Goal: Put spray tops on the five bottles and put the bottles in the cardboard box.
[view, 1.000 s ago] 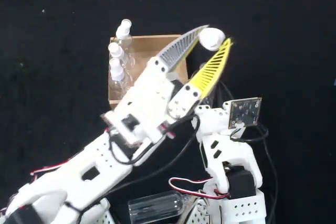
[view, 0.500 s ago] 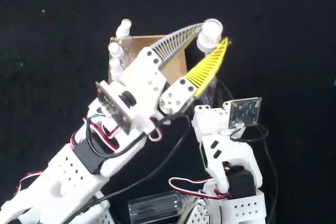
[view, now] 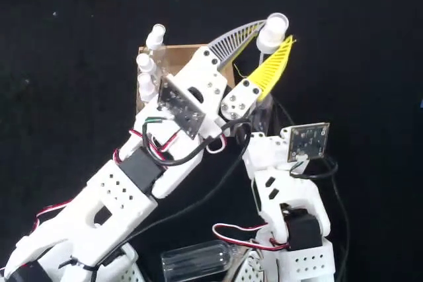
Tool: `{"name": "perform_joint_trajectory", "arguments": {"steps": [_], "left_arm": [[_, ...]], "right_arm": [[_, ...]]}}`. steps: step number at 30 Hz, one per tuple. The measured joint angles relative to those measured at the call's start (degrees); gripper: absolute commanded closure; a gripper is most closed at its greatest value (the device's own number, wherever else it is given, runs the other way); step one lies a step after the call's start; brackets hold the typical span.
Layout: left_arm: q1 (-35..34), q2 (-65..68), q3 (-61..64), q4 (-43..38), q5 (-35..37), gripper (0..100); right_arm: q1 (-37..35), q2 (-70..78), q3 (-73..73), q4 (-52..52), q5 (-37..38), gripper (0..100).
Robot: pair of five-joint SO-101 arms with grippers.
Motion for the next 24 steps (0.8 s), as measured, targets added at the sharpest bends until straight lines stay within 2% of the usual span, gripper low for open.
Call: {"name": "perform_joint_trajectory", "arguments": {"steps": [12,19,24], "left_arm": [[-1.14,-1.85,0.00,-0.53,0.26,97],[-1.49,-2.02,0.00,-0.53,11.25,97],[-1.58,-2.02,0.00,-0.53,10.29,97]], "right_arm": [[0.00,0.00,0.00,0.00,0.00,98.8],[0.00,0.00,0.00,0.00,0.00,98.8],[0.00,0.00,0.00,0.00,0.00,98.8]]}}
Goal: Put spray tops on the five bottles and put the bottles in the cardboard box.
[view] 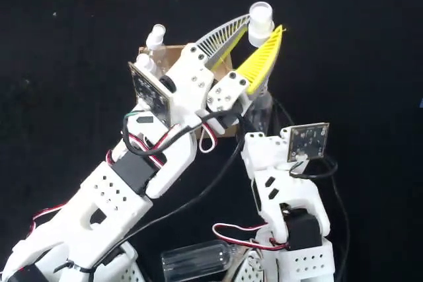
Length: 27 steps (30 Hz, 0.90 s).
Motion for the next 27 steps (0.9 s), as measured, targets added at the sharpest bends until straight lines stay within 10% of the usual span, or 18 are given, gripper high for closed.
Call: {"name": "perform_joint_trajectory", "arguments": {"steps": [27], "left_arm": [[-0.35,0.00,1.93,0.00,-4.57,97]], "right_arm": [[0.00,0.00,0.00,0.00,0.00,98.8]]}}
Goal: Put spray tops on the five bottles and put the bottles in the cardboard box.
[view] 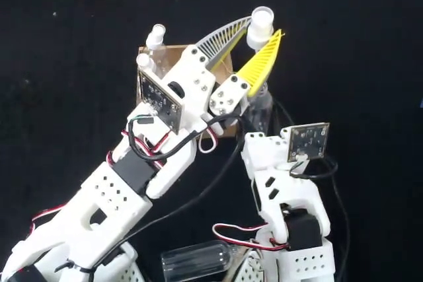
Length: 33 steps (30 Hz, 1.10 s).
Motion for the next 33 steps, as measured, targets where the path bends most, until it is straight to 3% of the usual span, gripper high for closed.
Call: {"name": "perform_joint_trajectory", "arguments": {"steps": [15,25,29,33], "left_arm": [[1.32,-0.44,11.25,-2.37,0.00,97],[1.85,-0.70,26.73,-29.98,-0.09,97],[2.37,-0.70,26.81,-28.22,-0.09,97],[2.11,-0.70,21.45,-16.09,-0.09,97]], "right_arm": [[0.00,0.00,0.00,-0.18,0.00,98.8],[0.00,0.00,0.00,-0.18,0.00,98.8],[-0.09,0.00,0.00,-0.18,0.00,98.8],[-0.18,0.00,0.09,-0.18,0.00,98.8]]}}
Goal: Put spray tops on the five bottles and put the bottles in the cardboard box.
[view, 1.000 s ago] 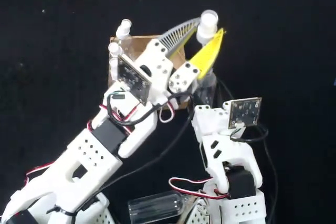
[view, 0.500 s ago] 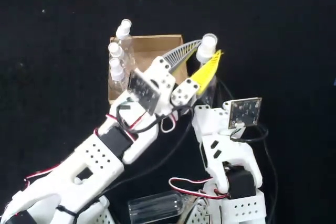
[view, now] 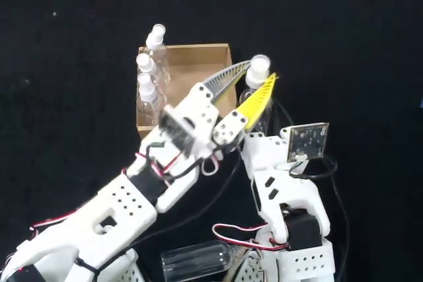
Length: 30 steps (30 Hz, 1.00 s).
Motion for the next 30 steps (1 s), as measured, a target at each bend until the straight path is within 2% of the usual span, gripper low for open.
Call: {"name": "perform_joint_trajectory", "arguments": {"steps": [5,8,30], "left_arm": [[0.00,0.00,-11.25,21.98,0.00,97],[0.09,-0.18,-13.80,28.40,-0.09,97],[1.41,-0.44,-14.07,27.96,-0.09,97]], "right_arm": [[-0.09,0.00,0.00,0.00,0.00,98.8],[-0.09,0.00,0.00,0.00,0.00,98.8],[-0.09,0.00,0.00,0.00,0.00,98.8]]}}
